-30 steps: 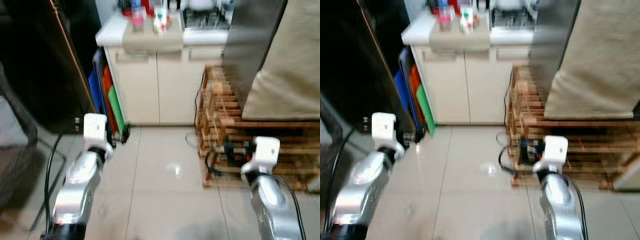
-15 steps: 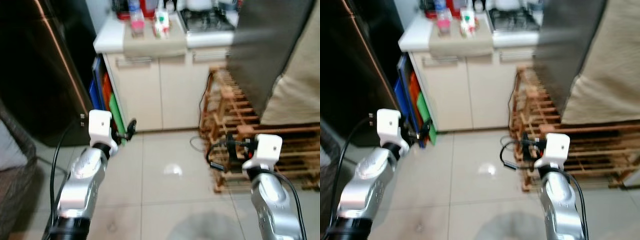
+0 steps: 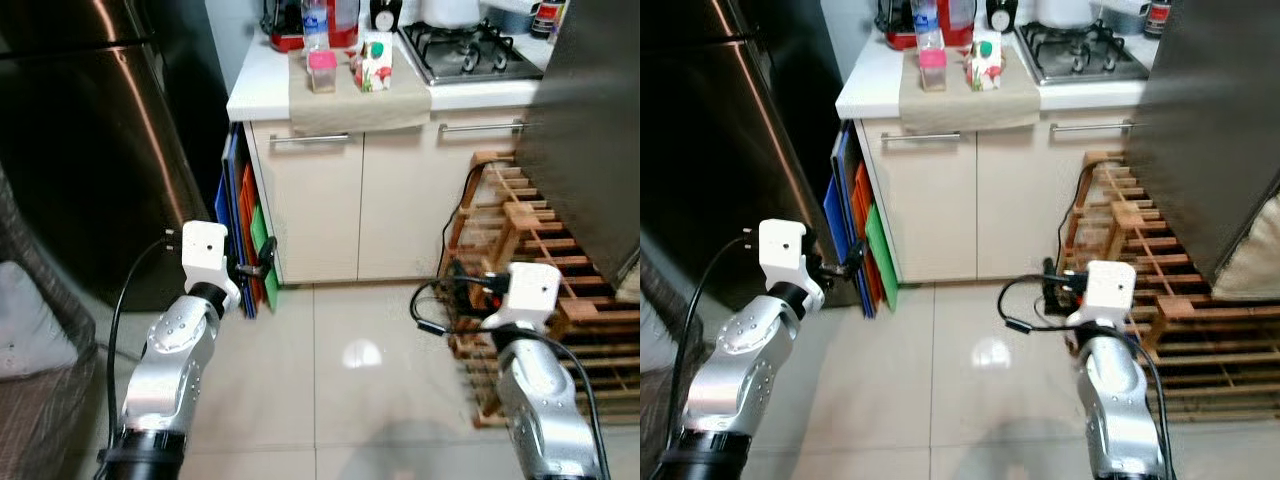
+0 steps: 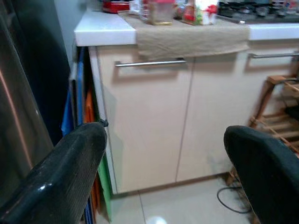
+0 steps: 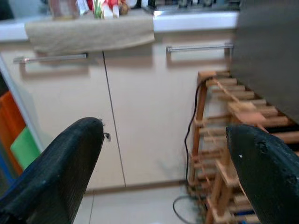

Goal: Restocking fridge

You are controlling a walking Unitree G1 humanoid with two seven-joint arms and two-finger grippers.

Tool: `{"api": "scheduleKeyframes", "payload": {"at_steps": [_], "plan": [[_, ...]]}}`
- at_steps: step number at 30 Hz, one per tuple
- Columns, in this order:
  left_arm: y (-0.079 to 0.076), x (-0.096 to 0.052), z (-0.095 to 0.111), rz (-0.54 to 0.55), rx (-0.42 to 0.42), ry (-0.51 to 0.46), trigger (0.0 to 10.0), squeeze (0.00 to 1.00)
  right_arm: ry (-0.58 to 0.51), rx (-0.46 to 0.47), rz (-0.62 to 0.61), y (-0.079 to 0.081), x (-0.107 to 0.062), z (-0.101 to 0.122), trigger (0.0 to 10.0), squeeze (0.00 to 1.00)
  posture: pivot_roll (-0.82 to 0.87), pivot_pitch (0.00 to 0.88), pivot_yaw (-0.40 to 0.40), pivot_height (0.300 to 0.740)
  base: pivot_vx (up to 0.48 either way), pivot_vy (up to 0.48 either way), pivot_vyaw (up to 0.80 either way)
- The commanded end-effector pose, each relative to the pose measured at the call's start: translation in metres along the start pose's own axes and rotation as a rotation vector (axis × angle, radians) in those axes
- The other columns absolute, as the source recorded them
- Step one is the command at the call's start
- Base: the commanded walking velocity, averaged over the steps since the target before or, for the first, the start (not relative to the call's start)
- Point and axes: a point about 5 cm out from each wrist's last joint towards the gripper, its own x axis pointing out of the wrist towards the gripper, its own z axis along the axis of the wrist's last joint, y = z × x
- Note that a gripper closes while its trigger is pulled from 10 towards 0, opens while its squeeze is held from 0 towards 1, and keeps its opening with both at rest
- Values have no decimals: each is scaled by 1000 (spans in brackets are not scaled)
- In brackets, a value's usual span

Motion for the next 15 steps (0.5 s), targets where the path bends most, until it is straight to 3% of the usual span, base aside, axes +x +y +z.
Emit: {"api": "scheduleKeyframes", "payload": {"at_steps": [1,6,9,15], "plan": [[12,-2,-7,50,-14,40,10000,0,-17,16,-6,3,-1,3,10000,192,-42,0,62,740,0,0,-606],[12,2,-9,49,-19,53,10000,0,9,10,-17,0,-2,-3,10000,204,-47,0,60,740,0,0,-605],[7,6,-7,5,-70,30,10000,0,-6,-21,-6,2,1,1,10000,204,-51,0,59,740,0,0,-606],[4,11,-3,-29,-90,-4,10000,0,-20,-93,-33,0,2,4,10000,208,-61,0,59,740,456,0,-599]]}}
